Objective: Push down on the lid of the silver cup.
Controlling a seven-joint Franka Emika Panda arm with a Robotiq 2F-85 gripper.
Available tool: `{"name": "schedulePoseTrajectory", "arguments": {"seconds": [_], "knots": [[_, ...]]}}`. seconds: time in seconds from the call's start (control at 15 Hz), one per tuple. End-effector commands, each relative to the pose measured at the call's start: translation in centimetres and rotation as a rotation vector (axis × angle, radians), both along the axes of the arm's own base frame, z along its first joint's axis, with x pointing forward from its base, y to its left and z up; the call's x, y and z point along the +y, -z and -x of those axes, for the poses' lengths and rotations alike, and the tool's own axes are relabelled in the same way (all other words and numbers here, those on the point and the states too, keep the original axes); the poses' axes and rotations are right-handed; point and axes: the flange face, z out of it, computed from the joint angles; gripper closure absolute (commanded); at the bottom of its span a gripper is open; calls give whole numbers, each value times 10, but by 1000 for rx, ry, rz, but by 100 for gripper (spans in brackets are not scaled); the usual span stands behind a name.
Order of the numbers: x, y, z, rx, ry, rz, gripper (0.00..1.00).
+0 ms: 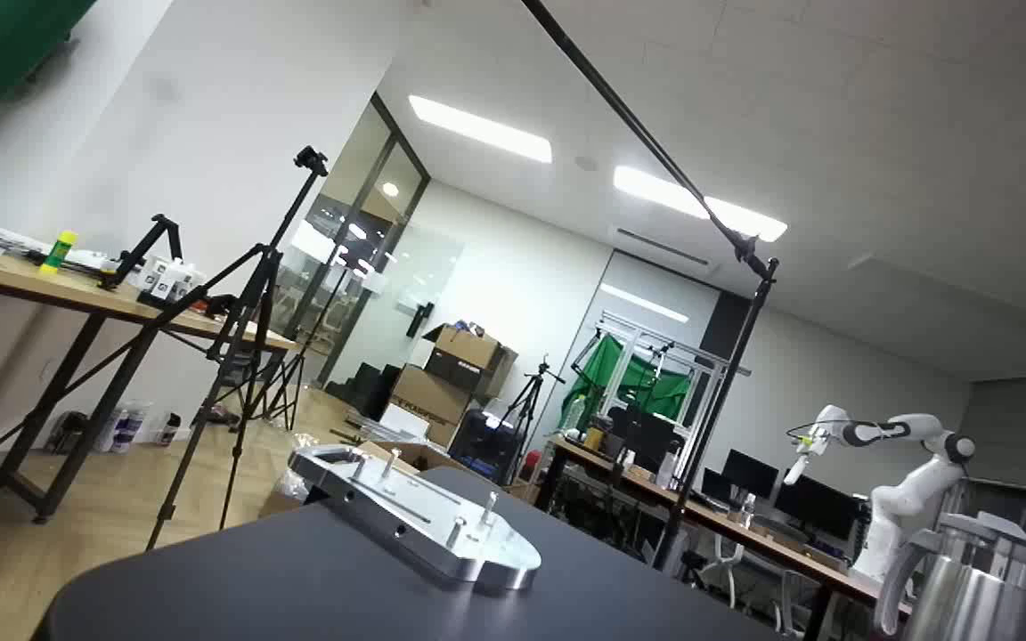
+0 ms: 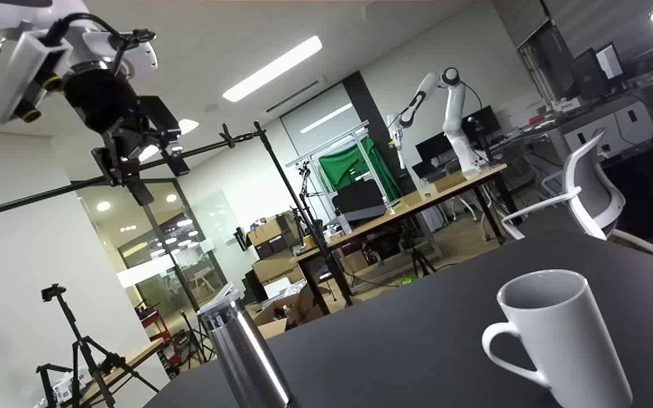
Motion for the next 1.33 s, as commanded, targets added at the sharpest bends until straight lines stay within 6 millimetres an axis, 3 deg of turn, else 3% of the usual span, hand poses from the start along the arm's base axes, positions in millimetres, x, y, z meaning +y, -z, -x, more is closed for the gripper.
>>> {"name": "schedulePoseTrajectory", "arguments": {"seconds": [0.0,0.67,0.8,0.87,0.93,1.27], "knots": [[0,0,0,1,0,0,0],[0,-1,0,-2,0,0,0],[8,-4,-13,-37,-33,23,0],[13,-2,-23,-43,-44,24,25],[21,3,-39,-43,-49,28,26],[54,44,-101,17,-42,13,63]]}}
